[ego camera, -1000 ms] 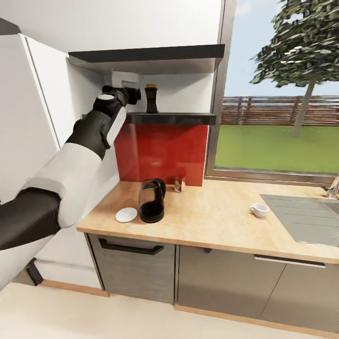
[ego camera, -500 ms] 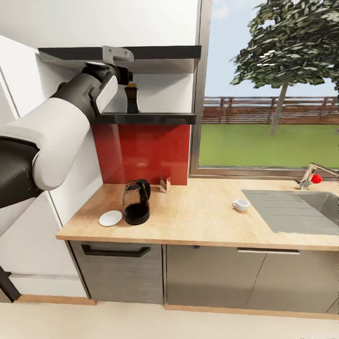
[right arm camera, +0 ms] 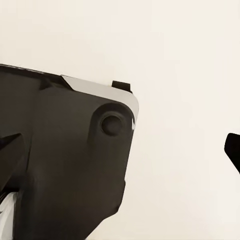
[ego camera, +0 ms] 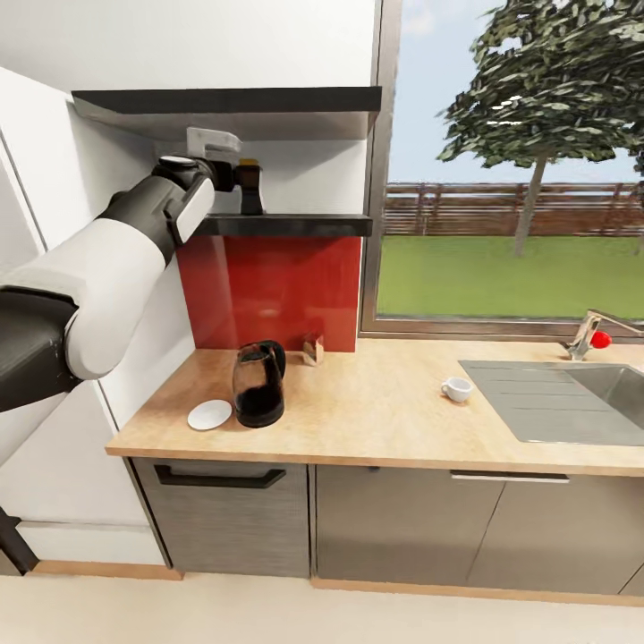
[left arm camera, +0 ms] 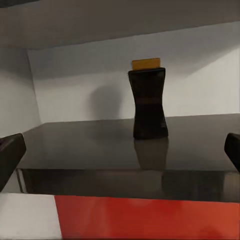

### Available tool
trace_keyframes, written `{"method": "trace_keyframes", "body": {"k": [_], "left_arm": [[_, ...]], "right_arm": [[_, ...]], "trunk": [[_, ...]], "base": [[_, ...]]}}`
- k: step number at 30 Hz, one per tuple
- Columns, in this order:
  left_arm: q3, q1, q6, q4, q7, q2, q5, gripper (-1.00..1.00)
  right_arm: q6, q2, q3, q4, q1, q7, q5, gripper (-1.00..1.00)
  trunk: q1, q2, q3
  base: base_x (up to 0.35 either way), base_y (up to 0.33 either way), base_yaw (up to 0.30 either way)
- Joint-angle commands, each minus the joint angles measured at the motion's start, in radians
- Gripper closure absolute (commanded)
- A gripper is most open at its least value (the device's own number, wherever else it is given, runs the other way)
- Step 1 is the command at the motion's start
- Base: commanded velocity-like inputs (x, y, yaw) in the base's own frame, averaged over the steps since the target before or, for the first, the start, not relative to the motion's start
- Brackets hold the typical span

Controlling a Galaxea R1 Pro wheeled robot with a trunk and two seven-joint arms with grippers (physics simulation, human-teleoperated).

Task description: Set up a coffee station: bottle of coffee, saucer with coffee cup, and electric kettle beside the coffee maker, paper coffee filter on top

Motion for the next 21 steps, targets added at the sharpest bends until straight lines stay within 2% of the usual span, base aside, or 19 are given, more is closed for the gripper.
{"method": "trace_keyframes", "body": {"k": [1, 5, 8, 17, 21], "left_arm": [[-0.007, 0.001, 0.006, -0.002, 0.006, 0.006, 0.013, -1.00], [-0.007, 0.002, 0.007, -0.003, 0.005, 0.015, 0.066, -1.00], [-0.007, 0.003, 0.007, -0.003, 0.006, 0.015, 0.090, -1.00], [-0.008, 0.003, 0.007, -0.035, 0.012, 0.013, 0.101, -1.00], [-0.010, 0.004, 0.005, -0.048, 0.015, 0.013, 0.100, -1.00]], "right_arm": [[-0.003, 0.000, -0.008, 0.001, 0.000, -0.002, 0.010, -1.00], [-0.003, -0.001, -0.009, 0.001, 0.004, -0.003, 0.010, -1.00], [-0.001, -0.001, -0.009, 0.001, 0.005, -0.003, 0.010, -1.00], [0.000, -0.001, -0.009, 0.001, 0.008, -0.002, 0.010, -1.00], [0.001, -0.001, -0.009, 0.001, 0.017, 0.001, 0.009, -1.00]], "trunk": [[0.001, -0.001, -0.001], [0.001, -0.001, -0.001], [0.001, -0.001, -0.001], [0.001, -0.001, -0.001], [0.001, -0.001, -0.001]], "base": [[0.050, 0.000, 0.000], [0.221, 0.000, 0.000], [0.315, 0.000, 0.000], [0.330, 0.000, 0.000], [0.128, 0.000, -0.083]]}}
